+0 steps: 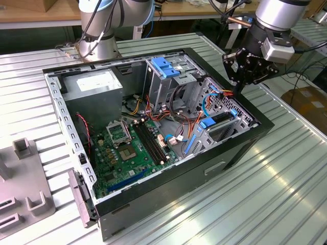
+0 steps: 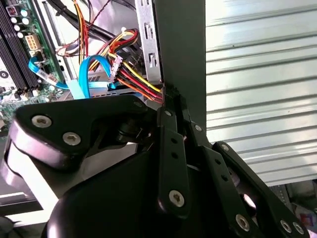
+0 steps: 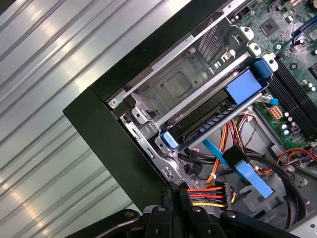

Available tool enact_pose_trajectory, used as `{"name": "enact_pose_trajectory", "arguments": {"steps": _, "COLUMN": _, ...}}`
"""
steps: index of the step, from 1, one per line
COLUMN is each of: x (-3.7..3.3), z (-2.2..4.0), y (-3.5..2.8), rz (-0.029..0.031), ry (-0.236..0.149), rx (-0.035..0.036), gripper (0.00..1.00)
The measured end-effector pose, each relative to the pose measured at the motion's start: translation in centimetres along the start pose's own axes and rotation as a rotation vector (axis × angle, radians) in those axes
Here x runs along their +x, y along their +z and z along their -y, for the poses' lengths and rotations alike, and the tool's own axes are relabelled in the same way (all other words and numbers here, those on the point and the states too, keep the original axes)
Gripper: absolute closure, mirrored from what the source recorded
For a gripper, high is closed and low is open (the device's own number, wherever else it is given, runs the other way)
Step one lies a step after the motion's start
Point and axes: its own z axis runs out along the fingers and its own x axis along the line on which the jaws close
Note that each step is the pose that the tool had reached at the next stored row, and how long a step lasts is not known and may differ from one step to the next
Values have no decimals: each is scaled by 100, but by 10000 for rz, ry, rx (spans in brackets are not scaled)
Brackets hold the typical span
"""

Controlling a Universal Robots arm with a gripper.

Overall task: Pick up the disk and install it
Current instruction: 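Insert the first disk wire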

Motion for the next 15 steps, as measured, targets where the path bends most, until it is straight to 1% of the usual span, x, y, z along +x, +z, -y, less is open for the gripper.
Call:
{"name": "enact_pose_trajectory", "arguments": {"steps": 3, "x": -75, "z": -61, "y": -6, "rz": 0, "ry": 21, "rx": -1, "gripper": 83}}
{"name": "enact_pose_trajectory", "arguments": {"steps": 7, "x": -127, "z": -103, "y": -10, "rz": -4, "ry": 138, "rx": -7, "gripper": 83}}
{"name": "enact_pose_trajectory", "arguments": {"steps": 9, "x": -134, "z": -108, "y": -9, "rz": -16, "ry": 495, "rx": -31, "gripper": 83}}
{"name": "enact_pose_trajectory", "arguments": {"steps": 13, "x": -139, "z": -112, "y": -8, "rz": -29, "ry": 847, "rx": -56, "gripper": 83}}
{"name": "enact_pose_trajectory", "arguments": {"steps": 15, "x": -140, "z": -113, "y": -8, "rz": -38, "ry": 1093, "rx": -72, "gripper": 83}}
